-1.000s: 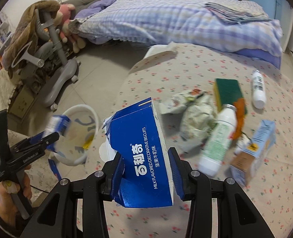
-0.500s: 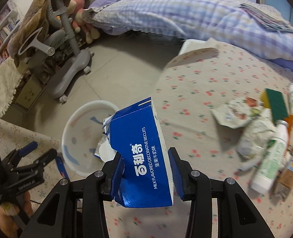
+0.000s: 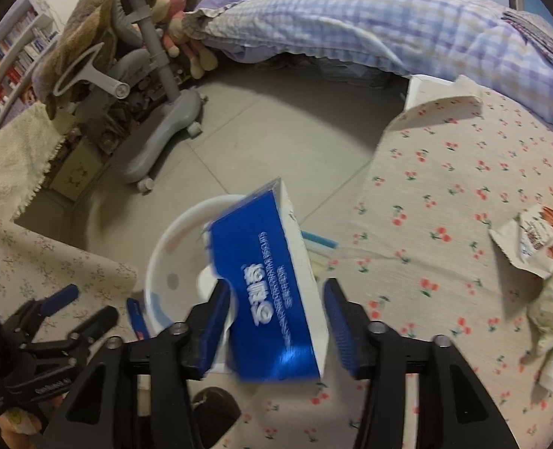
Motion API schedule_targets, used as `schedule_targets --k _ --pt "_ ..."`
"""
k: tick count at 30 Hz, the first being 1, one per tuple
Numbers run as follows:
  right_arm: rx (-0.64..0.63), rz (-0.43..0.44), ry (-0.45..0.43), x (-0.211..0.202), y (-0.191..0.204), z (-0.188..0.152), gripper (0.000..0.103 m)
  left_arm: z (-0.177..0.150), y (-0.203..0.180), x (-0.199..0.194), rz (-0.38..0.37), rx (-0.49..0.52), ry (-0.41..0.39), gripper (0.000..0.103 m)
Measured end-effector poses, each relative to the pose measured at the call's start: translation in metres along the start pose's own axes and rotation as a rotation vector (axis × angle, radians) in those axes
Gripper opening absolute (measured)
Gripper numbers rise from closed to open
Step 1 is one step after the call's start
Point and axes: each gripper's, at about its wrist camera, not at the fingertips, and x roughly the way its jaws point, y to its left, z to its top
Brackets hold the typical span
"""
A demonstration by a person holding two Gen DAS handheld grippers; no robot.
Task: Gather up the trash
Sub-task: 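Lower the blue biscuit box into the white bin and open the right tool, then reach the right tool to the milk carton and grasp it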
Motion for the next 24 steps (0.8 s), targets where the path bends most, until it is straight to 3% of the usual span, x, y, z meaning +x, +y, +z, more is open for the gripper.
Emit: schedule_targets --k 2,13,24 --pt "0.004 0.004 -0.013 -0.004 0.0 0.002 0.072 0.0 0.0 0.0 -0.001 0.001 0.0 0.093" --pt "-0.018 -0.06 -0.058 -0.047 -0.014 -0.008 0.074 -0.004 -0.013 -0.007 -0.024 0.031 -0.001 0.093" --pt "0.091 -0.167 -0.119 -0.116 -0.089 -0.029 0.08 -0.007 -0.052 -0.022 -0.093 0.077 0.008 0.093"
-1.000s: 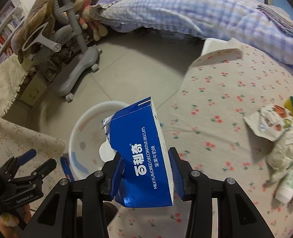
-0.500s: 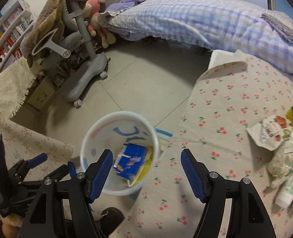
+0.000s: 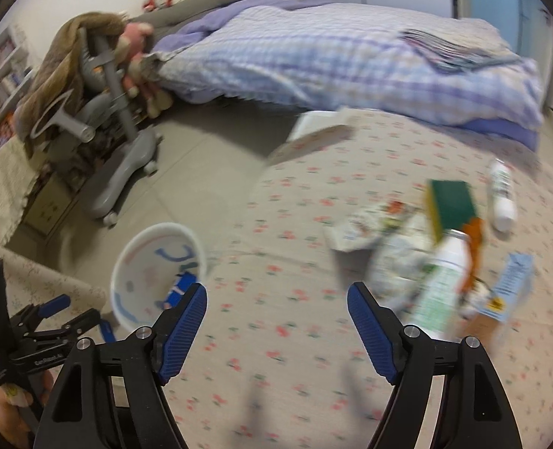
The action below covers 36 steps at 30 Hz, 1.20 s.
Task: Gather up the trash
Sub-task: 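Reach the right tool to the milk carton and grasp it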
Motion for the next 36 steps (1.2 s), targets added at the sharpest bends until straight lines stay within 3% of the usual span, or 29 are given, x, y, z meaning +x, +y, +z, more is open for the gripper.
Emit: schedule_targets --k 6,16,20,28,31,36 --pt "0.145 -0.053 0.0 -0.02 -0.067 -0.006 0.082 0.002 -0.028 0.001 -0.028 0.026 0.014 0.093" --pt "0.322 -0.246 0.051 -0.02 -0.17 -0.017 0.082 0.011 -0.077 0.001 -0.053 0.098 0.02 0.093" --pt "0.394 -0.199 0.091 -0.012 -0.196 -0.022 0.082 0.014 -0.093 0.003 -0.064 0.116 0.026 0.093" --pt "0.448 -0.114 0.221 0.023 -0.2 -0.031 0.082 0.016 -0.123 0.007 -0.078 0.154 0.045 0.093" --pt "0.494 -0.09 0.253 0.031 -0.205 -0.037 0.066 0.016 -0.136 0.007 -0.092 0.169 0.048 0.093" --pt "0.502 -0.106 0.231 0.02 -0.214 -0.038 0.06 0.016 -0.165 0.009 -0.128 0.201 0.061 0.093"
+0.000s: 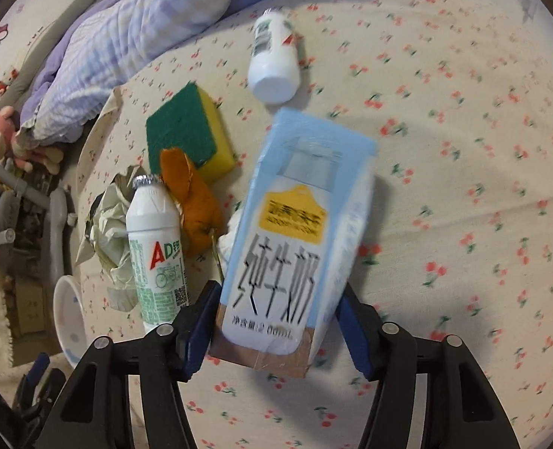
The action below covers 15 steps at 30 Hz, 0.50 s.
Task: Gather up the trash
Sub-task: 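Reach the right tool to the milk carton and grasp it, then grasp the white drink bottle with the left tool while the right tool holds the milk carton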
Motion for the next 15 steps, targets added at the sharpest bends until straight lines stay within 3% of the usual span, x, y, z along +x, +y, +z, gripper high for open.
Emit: schedule_targets --k 8,12,15 --pt "-0.028 -0.027 -0.073 -0.035 -0.023 -0.007 0.056 0.009 -0.054 0.007 -0.063 0.06 0.013 0.093" --pt "-0.035 -0.033 -0.101 -0.051 -0.037 -0.014 0.055 0.016 -0.083 0.014 -0.133 0.071 0.026 0.092" --pt "-0.033 -0.043 -0.119 -0.061 -0.049 -0.018 0.055 0.02 -0.105 0.022 -0.175 0.091 0.039 0.081"
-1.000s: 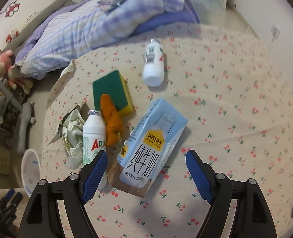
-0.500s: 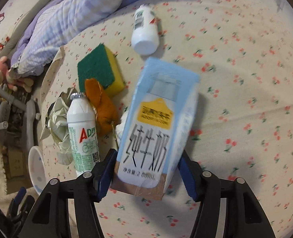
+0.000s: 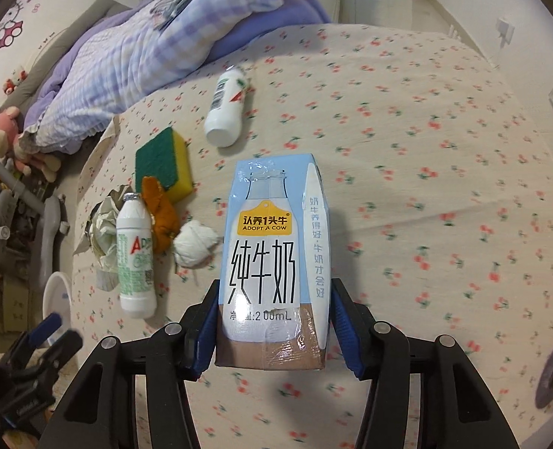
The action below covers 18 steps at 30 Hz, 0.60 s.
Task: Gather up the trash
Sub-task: 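Grasp the white drink bottle with the left tool while the right tool holds the milk carton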
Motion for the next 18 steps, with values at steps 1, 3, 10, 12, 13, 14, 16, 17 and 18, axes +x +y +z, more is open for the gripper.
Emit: schedule_targets --k 1,3,10,12,13,14,16,17,18 --pt "0.005 0.001 -0.003 -0.002 -0.004 -0.001 0.055 0.001 -0.005 0.003 -0.009 0.004 0.003 0.077" --pt "0.018 -0.001 -0.008 -0.007 -0.014 -0.004 0.055 0.005 -0.015 0.011 -0.029 0.011 0.007 0.072" --pt "0.055 -0.011 -0.011 -0.014 -0.039 -0.013 0.055 0.021 -0.028 0.034 -0.058 0.015 0.005 0.061" --pt "0.067 -0.007 -0.01 -0.015 -0.044 -0.015 0.055 0.024 -0.028 0.042 -0.055 0.011 0.015 0.061" --pt "0.071 -0.007 -0.012 -0.016 -0.046 -0.016 0.055 0.025 -0.029 0.046 -0.056 0.007 0.021 0.06" --pt "0.072 -0.007 -0.015 -0.017 -0.047 -0.017 0.055 0.026 -0.029 0.05 -0.062 -0.001 0.028 0.06" --pt "0.072 -0.007 -0.02 -0.02 -0.05 -0.018 0.055 0.029 -0.027 0.056 -0.071 -0.017 0.037 0.06" --pt "0.072 -0.008 -0.02 -0.02 -0.05 -0.018 0.055 0.03 -0.027 0.058 -0.073 -0.024 0.04 0.059" --pt "0.073 -0.009 -0.02 -0.02 -0.051 -0.019 0.055 0.03 -0.026 0.061 -0.076 -0.033 0.043 0.059"
